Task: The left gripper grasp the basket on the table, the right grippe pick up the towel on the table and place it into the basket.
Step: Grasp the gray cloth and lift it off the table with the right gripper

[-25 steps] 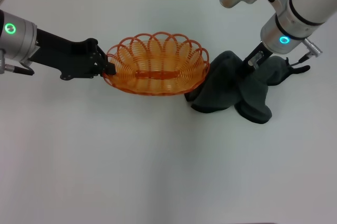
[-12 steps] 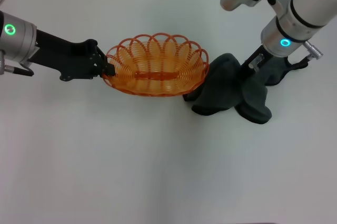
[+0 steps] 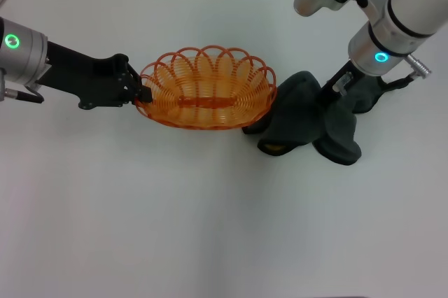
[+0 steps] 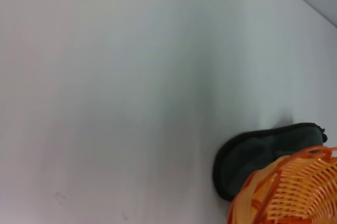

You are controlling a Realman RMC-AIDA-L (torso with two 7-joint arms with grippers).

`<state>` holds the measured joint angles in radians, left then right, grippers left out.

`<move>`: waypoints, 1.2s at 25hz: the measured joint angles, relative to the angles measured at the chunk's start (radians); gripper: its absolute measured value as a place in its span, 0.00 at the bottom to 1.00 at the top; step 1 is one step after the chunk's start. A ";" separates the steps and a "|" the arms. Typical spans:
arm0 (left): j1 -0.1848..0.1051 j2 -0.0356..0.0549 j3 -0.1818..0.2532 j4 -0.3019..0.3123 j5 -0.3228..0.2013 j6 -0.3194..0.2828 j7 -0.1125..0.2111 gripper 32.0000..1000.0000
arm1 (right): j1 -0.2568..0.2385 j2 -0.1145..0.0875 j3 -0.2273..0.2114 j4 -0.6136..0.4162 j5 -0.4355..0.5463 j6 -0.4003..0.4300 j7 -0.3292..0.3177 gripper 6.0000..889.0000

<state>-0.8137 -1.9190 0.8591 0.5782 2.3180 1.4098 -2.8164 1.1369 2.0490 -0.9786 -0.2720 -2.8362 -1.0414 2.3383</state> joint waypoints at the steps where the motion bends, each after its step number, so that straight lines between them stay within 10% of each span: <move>1: 0.000 0.0000 0.000 0.000 0.000 0.000 0.000 0.06 | 0.000 -0.001 0.000 0.000 0.000 -0.001 0.000 0.10; 30: 0.037 0.0087 -0.009 -0.002 0.002 -0.003 0.000 0.06 | -0.061 -0.055 0.055 -0.268 0.000 -0.350 -0.001 0.07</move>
<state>-0.7769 -1.9104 0.8498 0.5757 2.3195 1.4066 -2.8164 1.0762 1.9935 -0.9234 -0.5399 -2.8365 -1.3914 2.3371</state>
